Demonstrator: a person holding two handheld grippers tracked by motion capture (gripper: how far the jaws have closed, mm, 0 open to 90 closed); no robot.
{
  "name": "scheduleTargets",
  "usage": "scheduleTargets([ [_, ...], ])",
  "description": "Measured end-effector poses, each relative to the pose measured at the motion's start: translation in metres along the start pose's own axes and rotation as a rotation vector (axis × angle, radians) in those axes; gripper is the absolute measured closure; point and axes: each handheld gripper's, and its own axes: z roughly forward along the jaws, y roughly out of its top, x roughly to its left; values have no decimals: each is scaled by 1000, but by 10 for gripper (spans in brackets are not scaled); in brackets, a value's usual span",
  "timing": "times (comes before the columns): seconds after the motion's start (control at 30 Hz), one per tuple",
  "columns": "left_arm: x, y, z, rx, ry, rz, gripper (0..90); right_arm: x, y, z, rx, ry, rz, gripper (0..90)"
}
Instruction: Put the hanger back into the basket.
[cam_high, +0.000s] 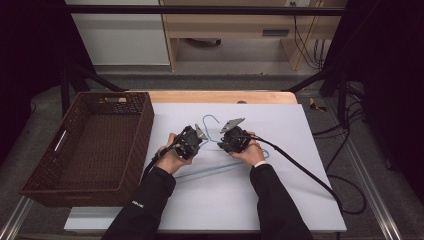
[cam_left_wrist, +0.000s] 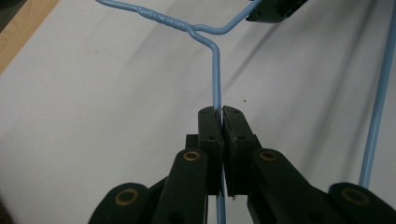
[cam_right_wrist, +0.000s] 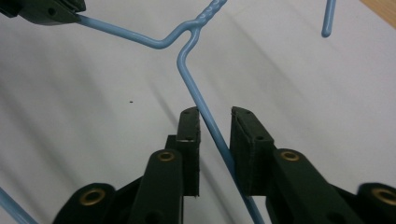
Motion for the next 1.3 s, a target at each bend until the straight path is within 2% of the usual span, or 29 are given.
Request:
scheduleTargets([
  [0.13,0,0,0,-6,2,0,871,-1,1,0,-5,4,-15,756],
  [0.37,0,-1,-1,-12,0,9,870,0,-1,-2,-14,-3,-108,789],
  [0.6,1,-1,-3,-26,6,21,868,1,0,-10,-15,8,-156,818],
  [1.0,2,-2,-10,-59,-8,41,852,3,1,-24,-6,73,-233,871],
  [1.1,2,-2,-11,-71,-17,46,843,3,1,-29,0,98,-230,875],
  [1.2,3,-2,-12,-96,-24,36,825,3,2,-35,6,105,-233,876],
  [1.3,4,-2,-17,-139,-20,20,719,4,3,-40,11,110,-242,876],
])
